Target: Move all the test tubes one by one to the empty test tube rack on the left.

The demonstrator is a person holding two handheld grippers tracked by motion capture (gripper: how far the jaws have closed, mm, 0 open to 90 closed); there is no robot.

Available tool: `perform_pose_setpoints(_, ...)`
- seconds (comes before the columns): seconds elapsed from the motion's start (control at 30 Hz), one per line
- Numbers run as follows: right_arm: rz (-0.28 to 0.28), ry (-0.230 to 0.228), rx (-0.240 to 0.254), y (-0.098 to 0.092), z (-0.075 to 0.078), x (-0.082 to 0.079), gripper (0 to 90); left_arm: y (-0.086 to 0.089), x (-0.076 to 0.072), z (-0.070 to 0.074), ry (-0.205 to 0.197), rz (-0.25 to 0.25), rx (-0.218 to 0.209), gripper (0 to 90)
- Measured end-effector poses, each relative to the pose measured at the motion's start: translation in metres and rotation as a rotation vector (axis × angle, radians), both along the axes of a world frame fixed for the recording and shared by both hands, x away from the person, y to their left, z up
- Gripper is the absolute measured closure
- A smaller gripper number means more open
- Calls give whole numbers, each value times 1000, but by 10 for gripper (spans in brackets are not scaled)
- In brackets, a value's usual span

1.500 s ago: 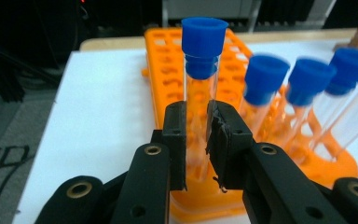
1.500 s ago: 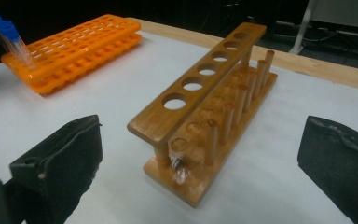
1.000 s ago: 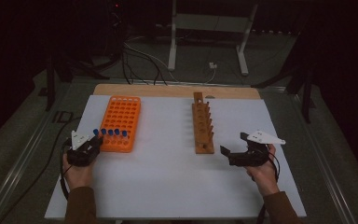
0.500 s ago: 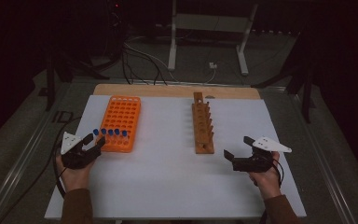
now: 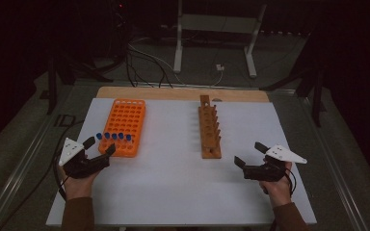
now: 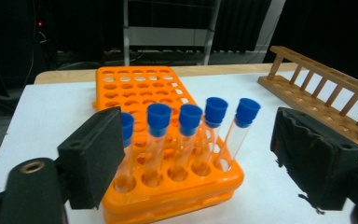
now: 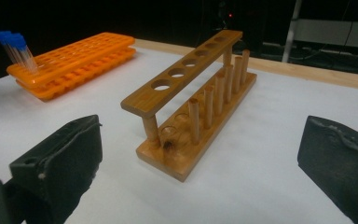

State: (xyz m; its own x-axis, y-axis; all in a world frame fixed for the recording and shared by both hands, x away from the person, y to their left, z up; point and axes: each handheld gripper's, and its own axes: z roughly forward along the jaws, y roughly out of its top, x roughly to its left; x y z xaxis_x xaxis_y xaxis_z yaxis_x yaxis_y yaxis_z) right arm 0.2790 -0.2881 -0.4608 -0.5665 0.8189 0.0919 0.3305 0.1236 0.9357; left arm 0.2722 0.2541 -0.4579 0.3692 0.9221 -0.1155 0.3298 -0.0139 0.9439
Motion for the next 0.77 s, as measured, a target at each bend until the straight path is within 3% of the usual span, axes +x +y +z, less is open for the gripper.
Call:
perform_pose_setpoints(0.43,-22,-26,37,-7,0,-6,3,-11,-10,9,-47,-30,1,5)
perform_pose_setpoints(0.77,-28,-17,31,-8,-4,-6,3,-7,-12,10,-58,-12,-23,4)
